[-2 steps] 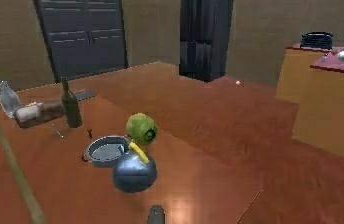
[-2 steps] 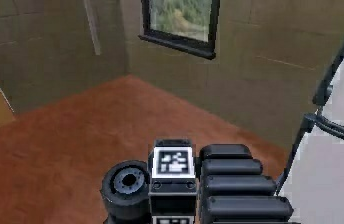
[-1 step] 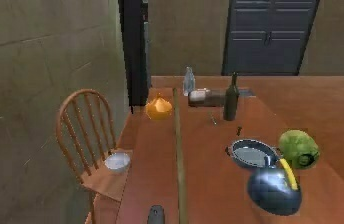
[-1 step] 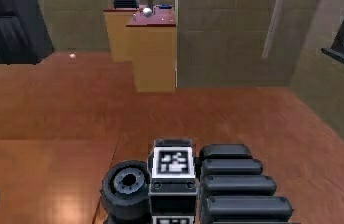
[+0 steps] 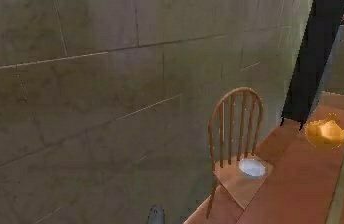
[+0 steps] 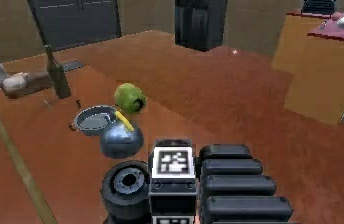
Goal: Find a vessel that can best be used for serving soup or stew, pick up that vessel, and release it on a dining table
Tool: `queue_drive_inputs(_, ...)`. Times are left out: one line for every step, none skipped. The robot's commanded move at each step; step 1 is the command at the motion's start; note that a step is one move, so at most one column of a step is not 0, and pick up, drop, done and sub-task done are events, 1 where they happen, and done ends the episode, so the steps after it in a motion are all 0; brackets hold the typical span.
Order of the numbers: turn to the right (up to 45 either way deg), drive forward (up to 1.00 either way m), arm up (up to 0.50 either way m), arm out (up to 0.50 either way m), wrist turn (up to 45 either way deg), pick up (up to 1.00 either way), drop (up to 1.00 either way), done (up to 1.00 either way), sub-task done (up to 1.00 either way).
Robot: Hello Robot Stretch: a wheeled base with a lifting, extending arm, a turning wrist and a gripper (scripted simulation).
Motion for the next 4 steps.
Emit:
queue_drive_inputs(-27.0,0.0,0.0,0.0,0.0,0.0,0.0,0.0,0.0)
queue_drive_inputs(0.0,0.0,0.0,0.48,0.0,0.0,0.0,0.0,0.0)
queue_drive_inputs(0.0,0.0,0.0,0.0,45.0,0.0,0.0,0.0,0.0)
queue_drive_inputs(0.0,0.0,0.0,0.0,30.0,0.0,0.0,0.0,0.0)
